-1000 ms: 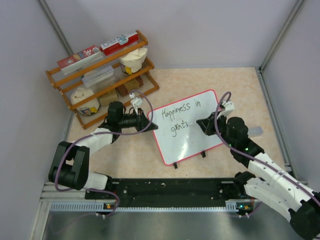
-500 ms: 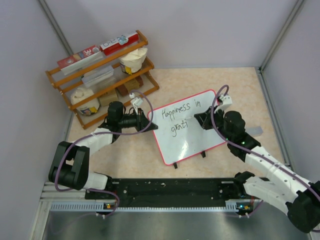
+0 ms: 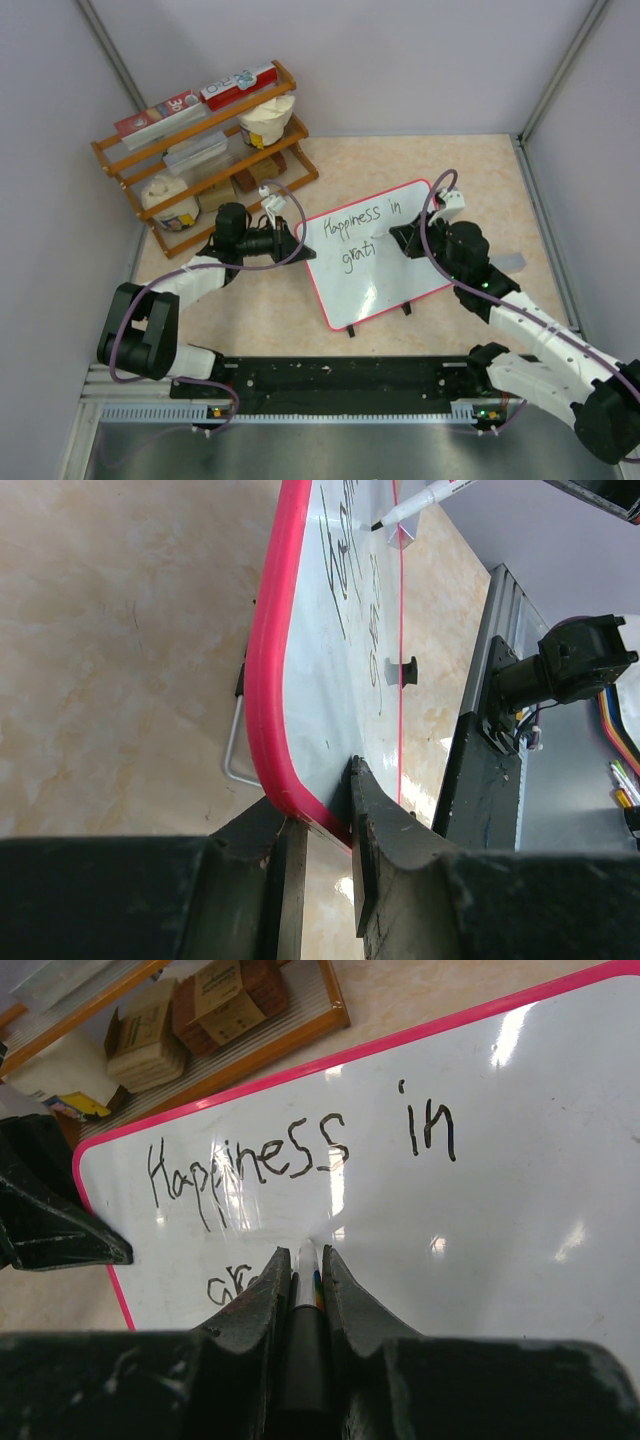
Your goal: Write a sentence on the whiteboard
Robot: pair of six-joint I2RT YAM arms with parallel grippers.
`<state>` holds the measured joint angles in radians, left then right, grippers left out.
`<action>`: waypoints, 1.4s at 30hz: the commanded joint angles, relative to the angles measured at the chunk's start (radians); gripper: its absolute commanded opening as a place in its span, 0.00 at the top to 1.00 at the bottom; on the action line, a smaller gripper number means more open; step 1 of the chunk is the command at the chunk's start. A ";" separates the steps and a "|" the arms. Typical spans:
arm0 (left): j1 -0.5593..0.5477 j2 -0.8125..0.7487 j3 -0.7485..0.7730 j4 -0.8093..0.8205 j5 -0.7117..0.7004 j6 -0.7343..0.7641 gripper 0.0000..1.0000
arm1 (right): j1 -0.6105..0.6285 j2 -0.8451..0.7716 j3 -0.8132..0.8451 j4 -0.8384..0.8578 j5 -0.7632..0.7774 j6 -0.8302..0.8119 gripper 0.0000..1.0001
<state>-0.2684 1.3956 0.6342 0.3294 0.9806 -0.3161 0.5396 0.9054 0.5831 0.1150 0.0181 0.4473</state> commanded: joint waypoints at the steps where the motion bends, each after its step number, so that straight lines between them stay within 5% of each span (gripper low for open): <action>1: -0.026 0.005 -0.024 -0.050 -0.054 0.160 1.00 | -0.012 -0.017 0.012 0.012 0.017 -0.010 1.00; 42: -0.026 0.010 -0.022 -0.046 -0.046 0.155 1.00 | -0.013 -0.092 -0.062 0.017 -0.004 0.010 1.00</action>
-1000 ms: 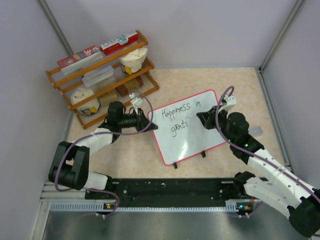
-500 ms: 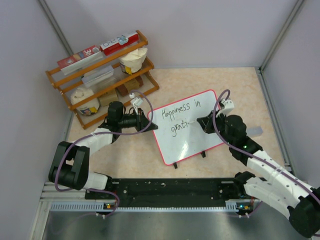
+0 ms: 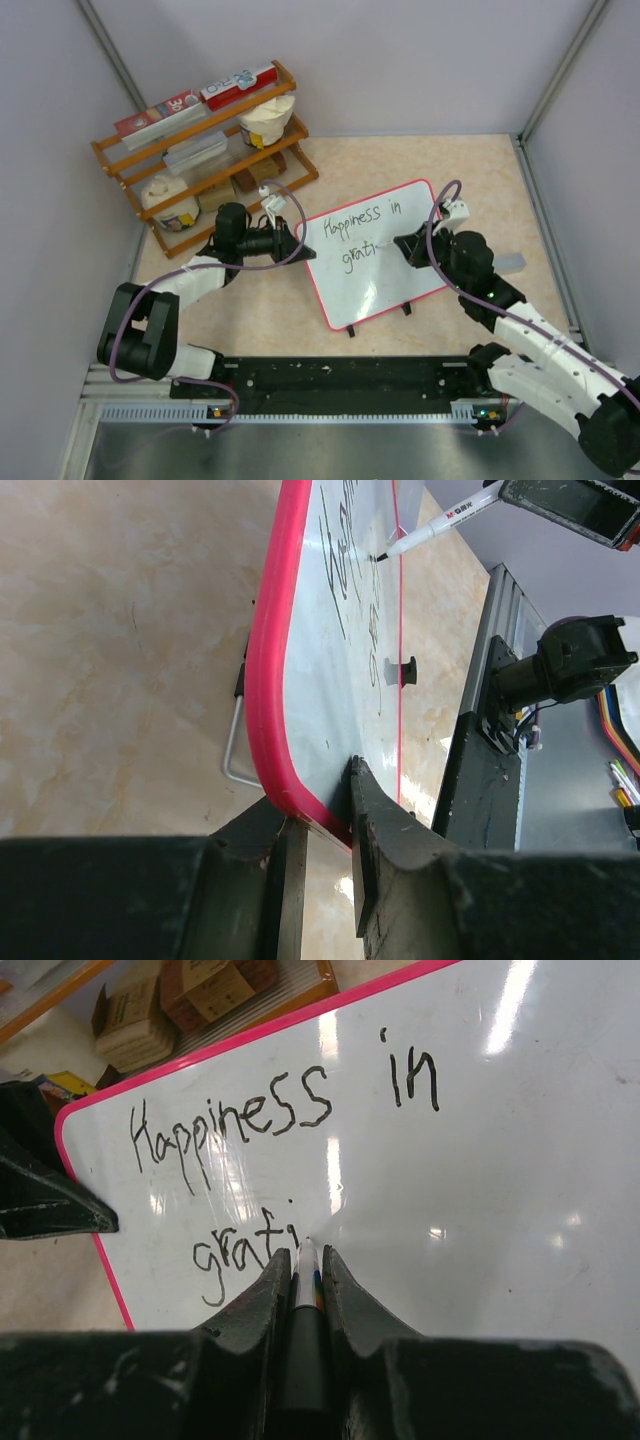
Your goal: Write a sentence on the whiteboard
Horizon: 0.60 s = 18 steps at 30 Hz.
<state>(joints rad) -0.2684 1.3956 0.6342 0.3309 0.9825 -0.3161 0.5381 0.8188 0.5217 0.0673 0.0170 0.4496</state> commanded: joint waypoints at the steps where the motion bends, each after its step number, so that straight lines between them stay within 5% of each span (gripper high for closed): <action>1: -0.026 0.009 -0.024 -0.049 -0.051 0.157 1.00 | -0.012 0.002 -0.002 0.065 -0.002 0.009 1.00; 18: -0.026 0.006 -0.025 -0.052 -0.054 0.158 1.00 | -0.033 0.028 -0.022 0.062 0.023 0.001 1.00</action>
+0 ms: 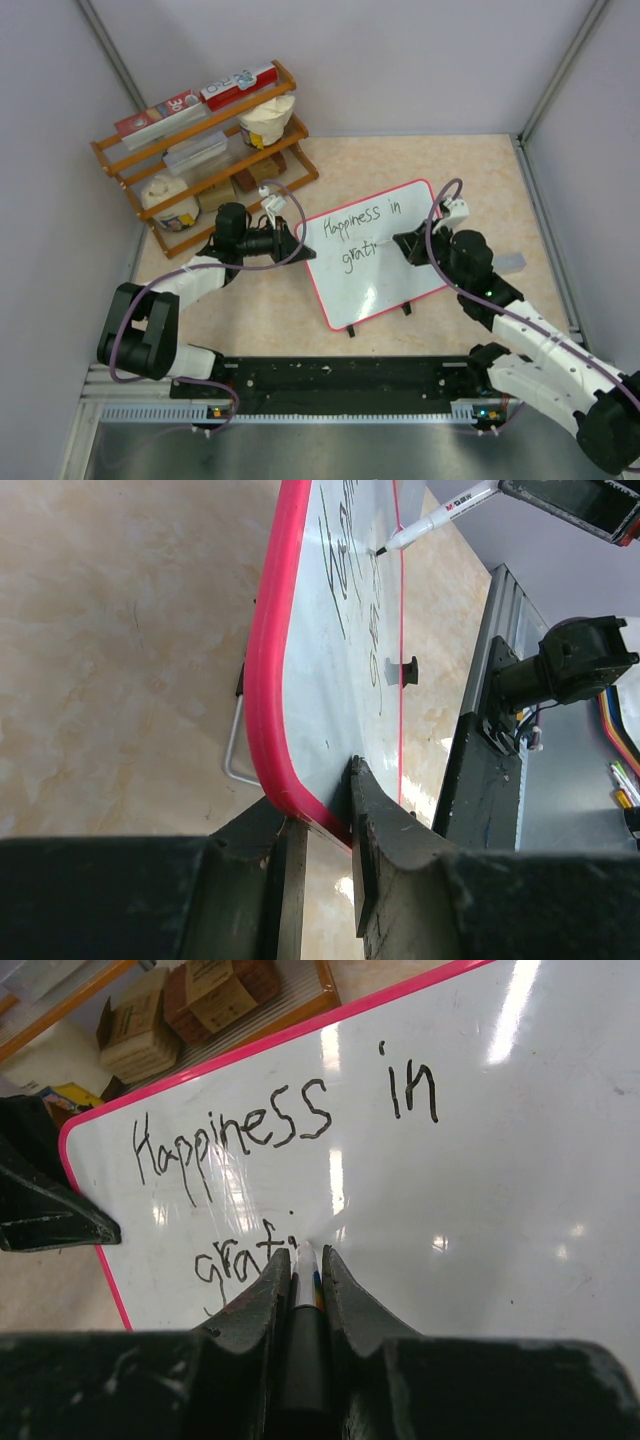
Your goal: Write a sentence on the whiteboard
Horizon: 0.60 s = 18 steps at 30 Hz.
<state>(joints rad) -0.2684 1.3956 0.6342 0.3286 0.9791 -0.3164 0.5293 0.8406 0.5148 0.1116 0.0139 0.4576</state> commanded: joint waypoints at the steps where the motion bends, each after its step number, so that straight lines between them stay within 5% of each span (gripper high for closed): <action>1: -0.026 0.006 -0.022 -0.049 -0.051 0.158 1.00 | -0.026 0.006 -0.016 0.016 0.027 -0.008 1.00; 18: -0.026 0.005 -0.022 -0.053 -0.049 0.158 1.00 | -0.066 -0.034 -0.015 -0.013 0.021 -0.005 1.00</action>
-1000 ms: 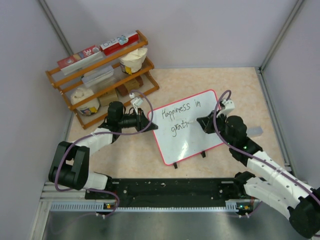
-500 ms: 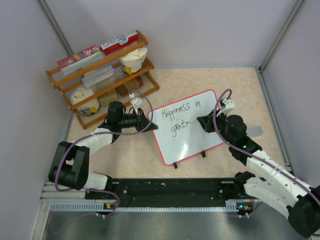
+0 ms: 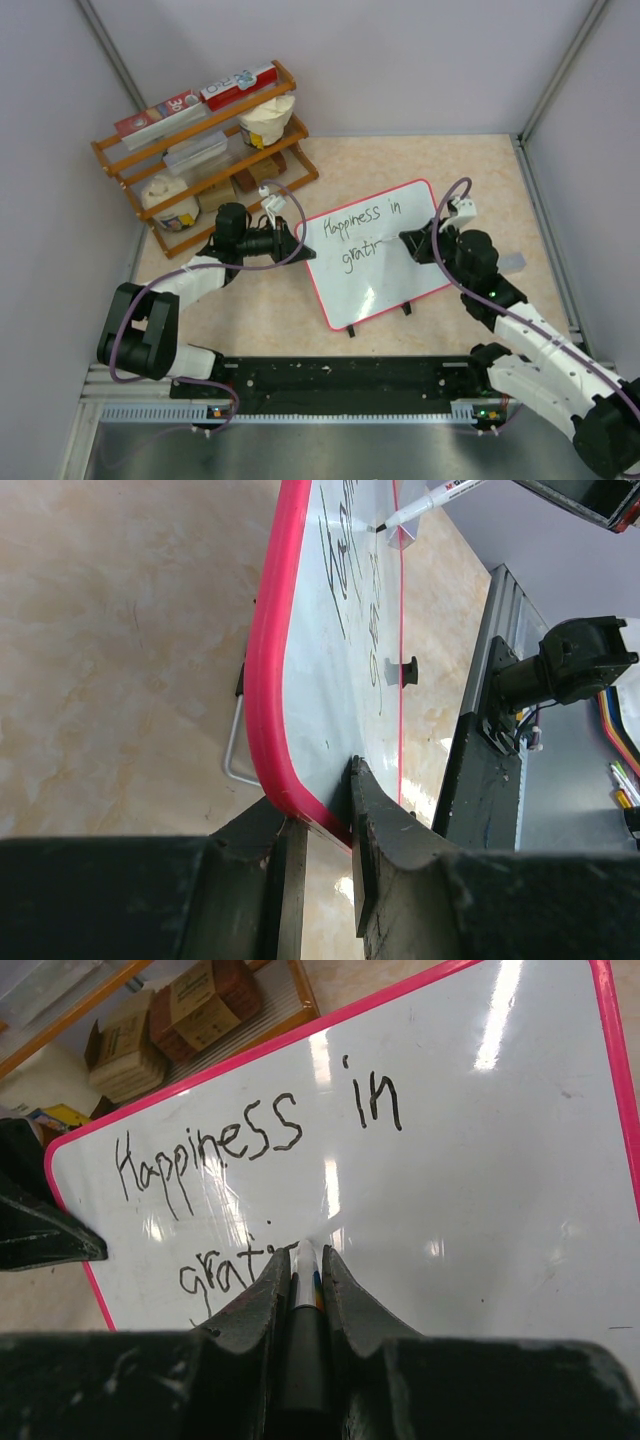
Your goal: Write a sentence on the whiteboard
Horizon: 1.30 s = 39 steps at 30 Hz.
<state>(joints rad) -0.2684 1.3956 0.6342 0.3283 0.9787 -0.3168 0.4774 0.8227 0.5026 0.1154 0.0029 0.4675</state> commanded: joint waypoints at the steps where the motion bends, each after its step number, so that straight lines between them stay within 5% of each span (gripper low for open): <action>1: -0.026 0.005 -0.022 -0.051 -0.051 0.159 1.00 | -0.014 -0.019 -0.001 -0.014 0.026 -0.012 1.00; 39: -0.026 0.008 -0.022 -0.052 -0.051 0.160 1.00 | -0.014 0.015 0.033 0.023 -0.046 0.020 1.00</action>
<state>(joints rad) -0.2691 1.3956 0.6342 0.3298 0.9798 -0.3161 0.4728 0.8600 0.5266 0.1459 -0.0296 0.4984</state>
